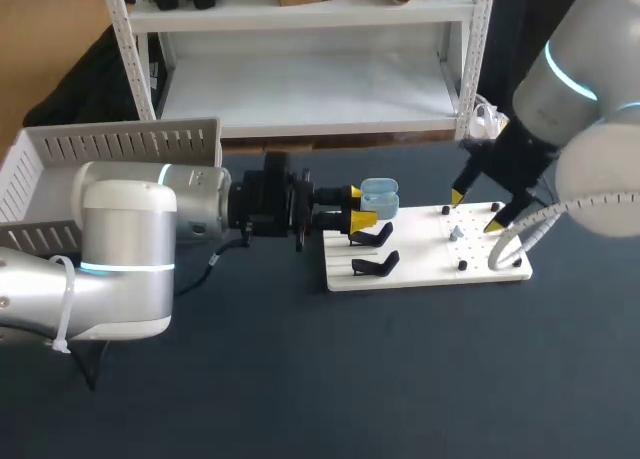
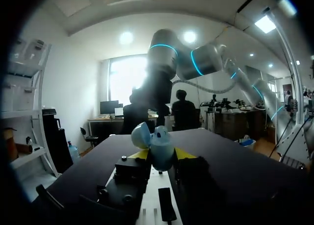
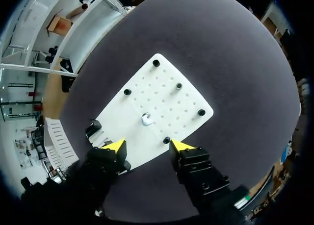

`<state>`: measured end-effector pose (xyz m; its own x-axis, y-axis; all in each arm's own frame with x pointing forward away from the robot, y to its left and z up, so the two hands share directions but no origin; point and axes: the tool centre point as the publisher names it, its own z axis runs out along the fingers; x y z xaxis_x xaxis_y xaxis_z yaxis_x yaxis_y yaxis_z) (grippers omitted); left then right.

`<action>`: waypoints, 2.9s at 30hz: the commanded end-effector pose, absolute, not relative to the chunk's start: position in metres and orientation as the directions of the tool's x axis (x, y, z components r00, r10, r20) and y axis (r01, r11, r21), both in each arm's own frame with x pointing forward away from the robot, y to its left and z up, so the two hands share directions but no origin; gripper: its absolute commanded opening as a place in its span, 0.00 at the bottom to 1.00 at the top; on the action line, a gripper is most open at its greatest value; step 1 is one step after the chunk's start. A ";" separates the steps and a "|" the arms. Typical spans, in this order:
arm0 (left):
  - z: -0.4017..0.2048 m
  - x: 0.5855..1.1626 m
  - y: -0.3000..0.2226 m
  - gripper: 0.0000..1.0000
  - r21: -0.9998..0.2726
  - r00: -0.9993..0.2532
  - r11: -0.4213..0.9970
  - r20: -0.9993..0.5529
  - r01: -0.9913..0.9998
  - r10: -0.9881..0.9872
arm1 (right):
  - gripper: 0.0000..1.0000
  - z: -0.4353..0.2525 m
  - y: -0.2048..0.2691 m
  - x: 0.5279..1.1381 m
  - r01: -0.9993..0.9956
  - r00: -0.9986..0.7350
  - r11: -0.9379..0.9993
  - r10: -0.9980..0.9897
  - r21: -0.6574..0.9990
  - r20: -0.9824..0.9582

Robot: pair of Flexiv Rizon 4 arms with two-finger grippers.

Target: Pick up each earbud case from the left stands, insert the matching earbuds, close the lid, and place the case in the box.

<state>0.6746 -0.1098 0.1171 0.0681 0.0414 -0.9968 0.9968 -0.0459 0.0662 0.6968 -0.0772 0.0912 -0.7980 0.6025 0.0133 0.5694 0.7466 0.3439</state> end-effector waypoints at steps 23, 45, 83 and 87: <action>0.116 0.675 -0.110 0.00 0.068 0.069 -0.045 -0.997 0.997 0.039 | 0.47 0.052 -0.067 0.706 0.407 -0.887 0.865 0.450 0.292 -0.098; 0.116 0.675 -0.110 0.00 0.068 0.069 -0.045 -0.997 0.997 0.039 | 0.38 0.037 -0.070 0.718 0.433 -0.864 0.843 0.489 0.318 -0.119; 0.116 0.675 -0.110 0.00 0.068 0.069 -0.045 -0.997 0.997 0.039 | 0.00 0.033 -0.069 0.722 0.433 -0.870 0.846 0.483 0.311 -0.102; 0.116 0.675 -0.110 0.00 0.068 0.069 -0.045 -0.997 0.997 0.039 | 0.00 0.034 -0.068 0.720 0.433 -0.870 0.847 0.482 0.308 -0.103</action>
<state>0.6746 -0.1098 0.1171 0.0681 0.0414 -0.9968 0.9968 -0.0459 0.0662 0.7193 -0.0701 0.0341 -0.8698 0.4821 -0.1049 0.4319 0.8467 0.3108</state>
